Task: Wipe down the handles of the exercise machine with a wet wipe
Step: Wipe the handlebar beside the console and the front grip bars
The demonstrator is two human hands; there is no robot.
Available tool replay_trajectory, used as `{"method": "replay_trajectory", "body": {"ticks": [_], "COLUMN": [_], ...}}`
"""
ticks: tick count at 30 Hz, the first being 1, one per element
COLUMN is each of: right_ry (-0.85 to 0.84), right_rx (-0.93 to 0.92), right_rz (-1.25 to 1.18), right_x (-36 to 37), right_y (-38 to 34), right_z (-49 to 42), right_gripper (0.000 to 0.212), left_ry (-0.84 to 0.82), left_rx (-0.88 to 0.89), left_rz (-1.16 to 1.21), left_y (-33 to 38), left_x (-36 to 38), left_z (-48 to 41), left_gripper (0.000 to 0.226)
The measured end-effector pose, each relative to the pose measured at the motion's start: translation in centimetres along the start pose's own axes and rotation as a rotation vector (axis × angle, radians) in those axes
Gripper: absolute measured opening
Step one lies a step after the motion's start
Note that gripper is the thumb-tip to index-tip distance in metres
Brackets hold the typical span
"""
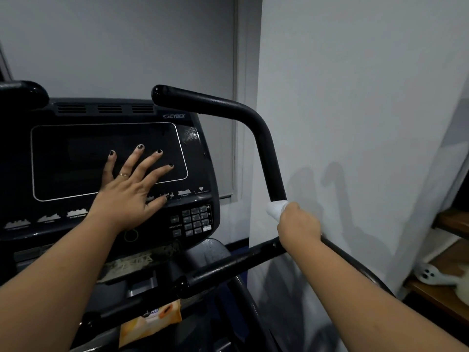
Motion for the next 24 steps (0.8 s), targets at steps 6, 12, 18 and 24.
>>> {"method": "replay_trajectory", "body": {"ticks": [6,12,18,24], "right_ry": [0.021,0.017,0.297,0.581], "right_rx": [0.025,0.08,-0.053,-0.334], "right_rz": [0.207,-0.18,-0.354,-0.091], "right_x": [0.1,-0.8,-7.6,-14.8], "right_y": [-0.5,-3.4,-8.8,-15.7], "right_z": [1.0,-1.7,-5.6,-7.8], "right_gripper": [0.045,0.063,0.084,0.079], "left_ry": [-0.009,-0.013,0.003,-0.005], "left_rx": [-0.004,0.0,0.01,0.012], "left_rz": [-0.004,0.009,-0.005,-0.007], "left_y": [0.0,0.0,0.0,0.0], "left_x": [0.2,0.4,0.4,0.4], "left_z": [-0.1,0.0,0.0,0.0], "left_gripper": [0.068,0.067,0.067,0.066]}}
Point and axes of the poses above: each hand's wrist, its own z-axis away from the middle knuckle, its own x-axis out of the palm, y = z × x, the point moved 9 cm from there along -z, towards the middle knuckle, and after that the axes turned 6 degrees about z, right-handed, at the moved point
